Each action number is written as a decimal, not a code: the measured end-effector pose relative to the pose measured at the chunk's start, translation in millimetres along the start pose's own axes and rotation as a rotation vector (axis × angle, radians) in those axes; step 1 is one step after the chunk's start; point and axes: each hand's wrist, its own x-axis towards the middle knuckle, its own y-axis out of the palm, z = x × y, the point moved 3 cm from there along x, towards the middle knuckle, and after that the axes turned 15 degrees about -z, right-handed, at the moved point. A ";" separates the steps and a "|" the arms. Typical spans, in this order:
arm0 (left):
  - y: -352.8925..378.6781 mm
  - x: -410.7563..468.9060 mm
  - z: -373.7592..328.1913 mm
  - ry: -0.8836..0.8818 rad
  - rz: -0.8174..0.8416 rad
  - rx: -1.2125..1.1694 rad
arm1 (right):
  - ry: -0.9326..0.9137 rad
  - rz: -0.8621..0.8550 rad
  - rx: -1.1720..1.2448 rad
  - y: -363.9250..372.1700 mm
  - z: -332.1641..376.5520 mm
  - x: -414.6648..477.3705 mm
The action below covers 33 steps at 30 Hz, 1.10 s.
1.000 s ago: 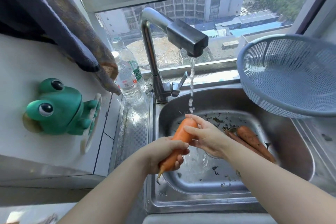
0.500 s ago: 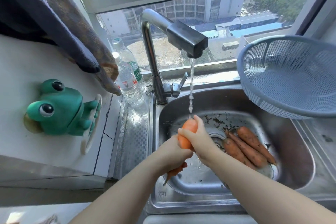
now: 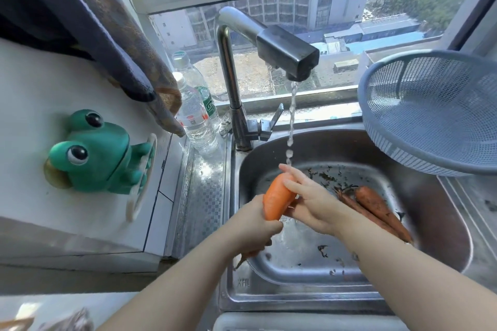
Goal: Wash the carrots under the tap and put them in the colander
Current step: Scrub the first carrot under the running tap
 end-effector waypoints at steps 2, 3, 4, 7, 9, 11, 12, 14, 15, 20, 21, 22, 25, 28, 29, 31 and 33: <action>0.5 -1.8 -0.2 -0.012 0.016 -0.009 | 0.054 0.052 0.026 -5.7 4.1 -2.2; 1.3 -2.2 -0.1 -0.012 0.013 -0.005 | 0.077 0.072 0.035 -7.7 5.4 -2.4; 2.5 -1.7 0.7 -0.013 0.008 0.002 | 0.095 0.083 0.032 -8.1 6.6 -2.6; 9.0 -1.3 3.1 0.017 -0.047 0.081 | 0.043 0.040 -0.087 -6.1 5.9 -2.4; 13.1 -1.3 4.4 0.062 -0.121 0.176 | -0.038 -0.078 -0.189 -0.9 3.9 -0.4; 15.5 -0.2 4.2 0.078 -0.154 0.217 | -0.092 -0.180 -0.237 2.6 1.9 3.0; 15.3 0.6 4.0 0.080 -0.145 0.219 | -0.100 -0.207 -0.248 3.2 1.6 4.3; 10.3 2.6 2.6 0.070 -0.099 0.190 | -0.084 -0.191 -0.245 1.6 3.3 4.7; 6.4 3.2 1.9 0.053 -0.067 0.158 | -0.060 -0.153 -0.224 -0.6 5.2 3.9; -2.4 5.2 -0.5 0.004 0.006 0.079 | -0.016 -0.021 -0.285 -8.4 13.3 2.9; -1.2 4.6 -1.5 0.007 -0.013 0.101 | -0.054 -0.051 -0.336 -6.7 13.7 3.6; 0.8 4.0 -2.1 0.021 -0.045 0.148 | -0.099 -0.104 -0.379 -4.4 13.3 4.9; 9.9 2.0 -3.6 0.108 -0.158 0.295 | -0.219 -0.298 -0.441 0.5 12.9 8.7; 15.0 0.9 -3.3 0.197 -0.205 0.323 | -0.257 -0.418 -0.353 -2.5 12.5 9.4; 13.7 1.2 -2.3 0.201 -0.179 0.292 | -0.261 -0.420 -0.326 -3.0 11.9 8.3; 9.6 3.5 4.3 0.067 -0.041 0.028 | -0.241 -0.404 -0.229 -1.3 9.0 4.4; 8.9 0.8 9.6 -0.154 0.158 -0.379 | -0.185 -0.358 -0.034 3.3 5.0 2.4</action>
